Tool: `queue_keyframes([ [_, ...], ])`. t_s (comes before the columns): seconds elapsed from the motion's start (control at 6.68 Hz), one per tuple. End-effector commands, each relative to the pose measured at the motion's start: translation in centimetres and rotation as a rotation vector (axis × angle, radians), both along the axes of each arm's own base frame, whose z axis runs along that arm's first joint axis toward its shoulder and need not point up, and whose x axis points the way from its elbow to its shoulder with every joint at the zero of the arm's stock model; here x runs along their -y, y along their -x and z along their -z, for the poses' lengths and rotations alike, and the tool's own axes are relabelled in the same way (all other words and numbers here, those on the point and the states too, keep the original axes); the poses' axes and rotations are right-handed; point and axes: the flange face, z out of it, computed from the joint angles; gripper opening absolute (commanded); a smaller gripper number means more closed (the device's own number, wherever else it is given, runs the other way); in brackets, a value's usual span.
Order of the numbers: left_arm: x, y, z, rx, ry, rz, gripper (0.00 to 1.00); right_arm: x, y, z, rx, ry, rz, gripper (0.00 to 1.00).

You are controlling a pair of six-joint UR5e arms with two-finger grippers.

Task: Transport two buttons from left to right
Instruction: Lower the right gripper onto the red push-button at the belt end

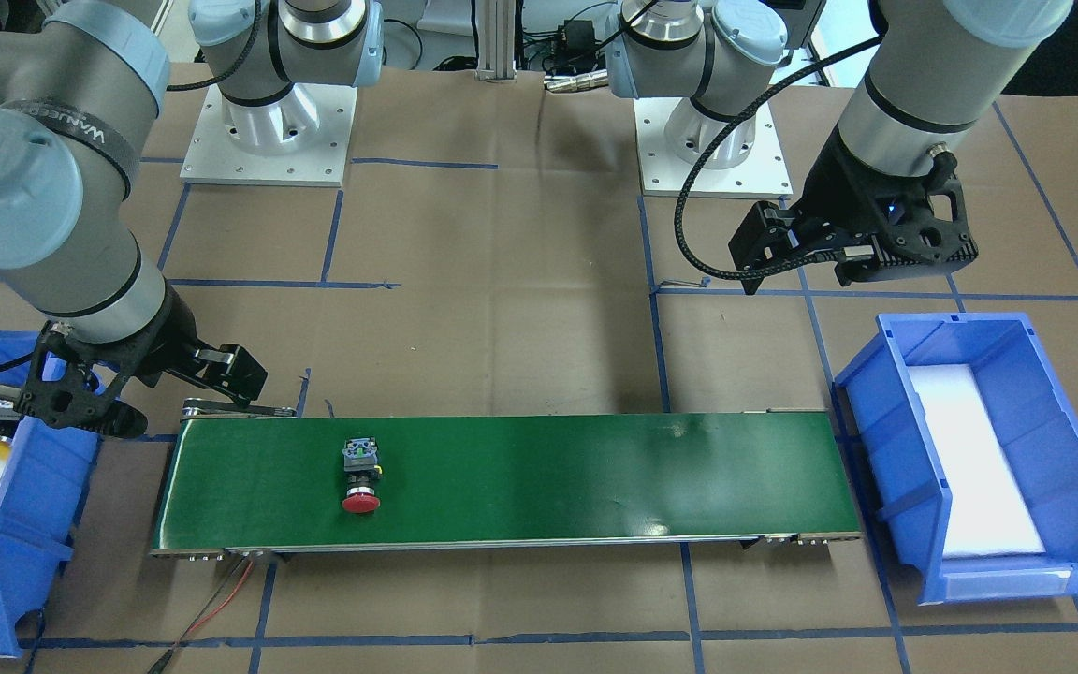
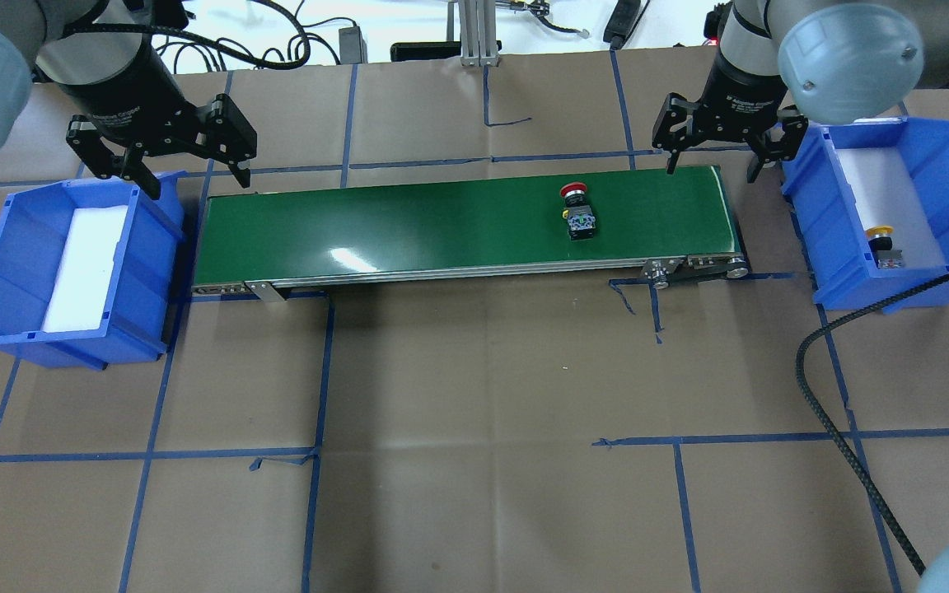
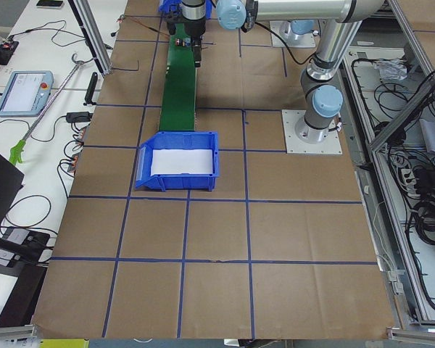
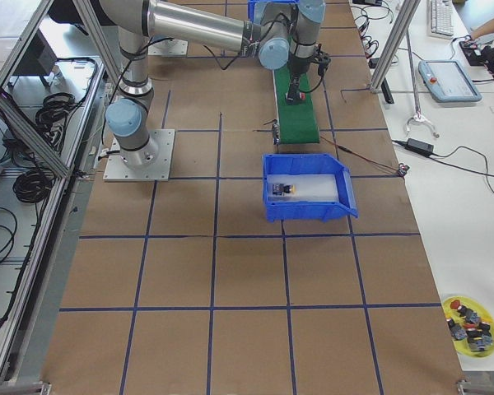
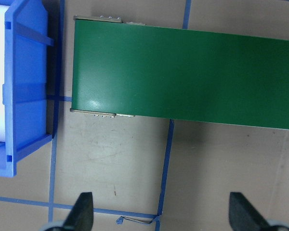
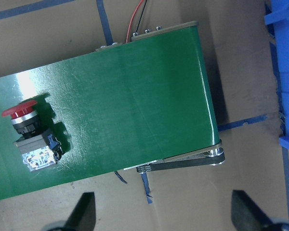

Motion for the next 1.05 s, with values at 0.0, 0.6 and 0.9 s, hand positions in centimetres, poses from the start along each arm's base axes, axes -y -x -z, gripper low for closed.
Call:
queue_keyframes([
  [0.0, 0.0, 0.0, 0.0, 0.0, 0.0, 0.0, 1.0, 0.4, 0.0, 0.7, 0.0, -0.005, 0.0, 0.99],
  [0.6, 0.0, 0.0, 0.0, 0.0, 0.0, -0.001, 1.0, 2.1, -0.6, 3.0, 0.069, 0.019, 0.0, 0.99],
  [0.9, 0.0, 0.0, 0.0, 0.0, 0.0, -0.001, 1.0, 3.8, -1.1, 6.4, 0.124, 0.017, -0.001, 0.99],
])
